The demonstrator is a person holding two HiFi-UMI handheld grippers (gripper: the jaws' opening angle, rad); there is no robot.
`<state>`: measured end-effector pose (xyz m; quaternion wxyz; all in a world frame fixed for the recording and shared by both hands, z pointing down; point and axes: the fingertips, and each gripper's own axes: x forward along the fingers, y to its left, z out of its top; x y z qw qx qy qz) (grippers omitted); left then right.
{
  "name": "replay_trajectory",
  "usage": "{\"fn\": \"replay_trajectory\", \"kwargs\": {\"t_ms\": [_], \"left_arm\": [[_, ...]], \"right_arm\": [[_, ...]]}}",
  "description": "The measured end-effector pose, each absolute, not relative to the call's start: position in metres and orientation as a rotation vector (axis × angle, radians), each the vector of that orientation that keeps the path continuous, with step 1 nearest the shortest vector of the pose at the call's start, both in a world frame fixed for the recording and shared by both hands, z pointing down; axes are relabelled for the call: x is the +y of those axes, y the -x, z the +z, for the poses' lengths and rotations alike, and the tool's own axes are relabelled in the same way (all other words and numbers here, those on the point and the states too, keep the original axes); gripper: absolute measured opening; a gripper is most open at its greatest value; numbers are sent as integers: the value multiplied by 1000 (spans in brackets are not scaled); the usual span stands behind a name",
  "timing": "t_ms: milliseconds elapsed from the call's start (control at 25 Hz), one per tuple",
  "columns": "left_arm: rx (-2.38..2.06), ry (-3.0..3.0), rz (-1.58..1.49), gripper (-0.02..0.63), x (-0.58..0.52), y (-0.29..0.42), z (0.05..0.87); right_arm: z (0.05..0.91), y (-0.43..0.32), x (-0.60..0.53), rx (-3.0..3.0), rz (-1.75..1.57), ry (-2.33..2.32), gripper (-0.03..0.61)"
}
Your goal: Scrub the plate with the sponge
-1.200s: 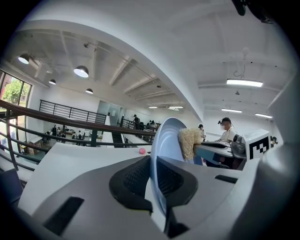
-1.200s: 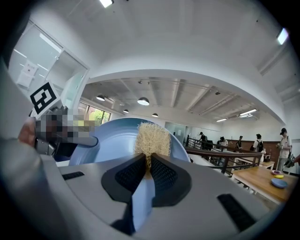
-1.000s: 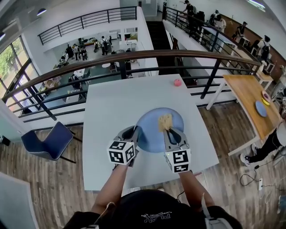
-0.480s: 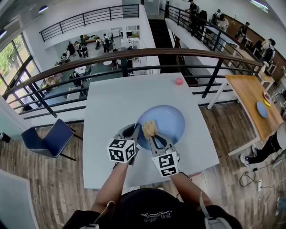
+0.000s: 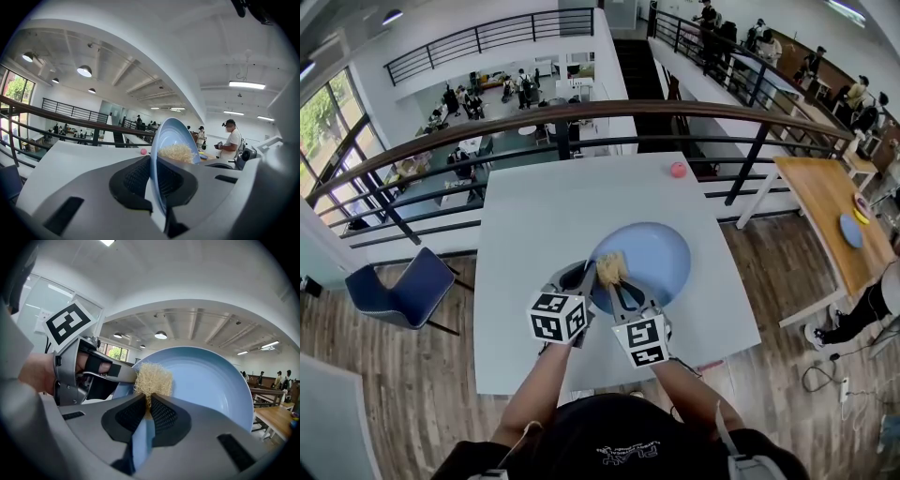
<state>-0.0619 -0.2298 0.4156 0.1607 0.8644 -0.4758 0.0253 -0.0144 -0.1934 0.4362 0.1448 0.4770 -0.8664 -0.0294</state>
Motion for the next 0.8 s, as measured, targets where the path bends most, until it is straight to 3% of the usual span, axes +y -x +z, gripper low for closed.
{"fn": "replay_trajectory", "kwargs": {"t_ms": [800], "left_arm": [[-1349, -2471, 67, 26, -233, 65, 413]], "right_arm": [[431, -39, -212, -2416, -46, -1545, 44]]}}
